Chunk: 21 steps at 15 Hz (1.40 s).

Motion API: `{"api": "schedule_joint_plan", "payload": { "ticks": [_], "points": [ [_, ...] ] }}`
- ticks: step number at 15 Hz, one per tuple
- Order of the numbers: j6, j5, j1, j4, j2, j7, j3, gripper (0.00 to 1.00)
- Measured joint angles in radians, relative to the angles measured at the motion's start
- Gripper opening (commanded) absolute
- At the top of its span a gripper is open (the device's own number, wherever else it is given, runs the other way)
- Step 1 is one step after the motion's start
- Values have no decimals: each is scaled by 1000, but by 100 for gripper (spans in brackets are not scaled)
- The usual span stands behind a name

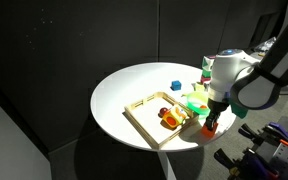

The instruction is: Move the orange block to the right

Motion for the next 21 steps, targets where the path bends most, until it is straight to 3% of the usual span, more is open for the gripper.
{"api": "schedule_joint_plan", "payload": {
  "ticks": [11,21],
  "points": [
    [-248,0,-14,-2,-223,38,18,25],
    [-337,2,-120,-2,-368,129,17,25]
  ]
}}
